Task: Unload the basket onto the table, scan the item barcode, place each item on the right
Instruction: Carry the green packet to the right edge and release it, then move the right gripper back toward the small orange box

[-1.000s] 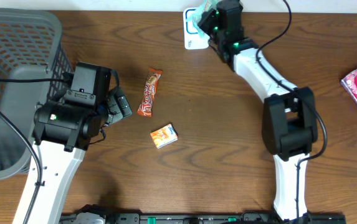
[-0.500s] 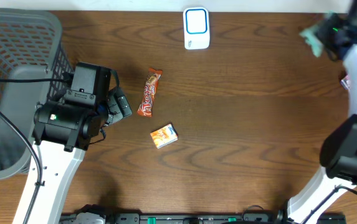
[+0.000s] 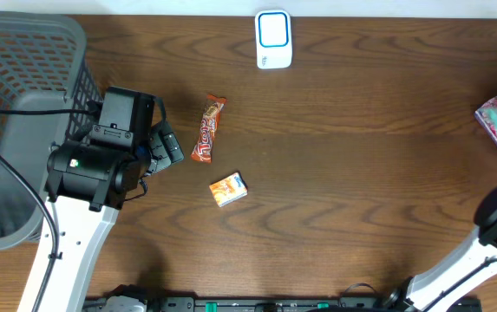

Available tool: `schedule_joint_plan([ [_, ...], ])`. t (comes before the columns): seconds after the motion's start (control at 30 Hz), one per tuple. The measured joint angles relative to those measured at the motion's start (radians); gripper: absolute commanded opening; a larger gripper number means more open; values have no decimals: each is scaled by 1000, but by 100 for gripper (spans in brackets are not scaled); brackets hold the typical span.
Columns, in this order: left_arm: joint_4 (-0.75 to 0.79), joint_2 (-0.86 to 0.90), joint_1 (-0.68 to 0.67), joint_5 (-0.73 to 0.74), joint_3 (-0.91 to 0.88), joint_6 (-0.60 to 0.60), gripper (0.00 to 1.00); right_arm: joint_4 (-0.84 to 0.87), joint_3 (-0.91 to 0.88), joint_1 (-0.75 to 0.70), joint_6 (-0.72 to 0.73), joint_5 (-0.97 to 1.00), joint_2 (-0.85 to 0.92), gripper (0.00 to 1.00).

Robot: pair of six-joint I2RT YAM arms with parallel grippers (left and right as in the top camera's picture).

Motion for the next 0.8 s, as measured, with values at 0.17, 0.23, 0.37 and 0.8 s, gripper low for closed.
schedule_joint_plan([
  [0.17, 0, 0, 0, 0, 0, 0, 98, -16, 0, -100, -23, 37, 0, 1],
  [0.23, 0, 0, 0, 0, 0, 0, 98, -16, 0, -132, -35, 47, 0, 1],
  [0.37, 0, 0, 0, 0, 0, 0, 98, -16, 0, -175, -48, 56, 6, 1],
  [0.8, 0, 0, 0, 0, 0, 0, 98, 64, -2, -185, -60, 41, 193, 6],
])
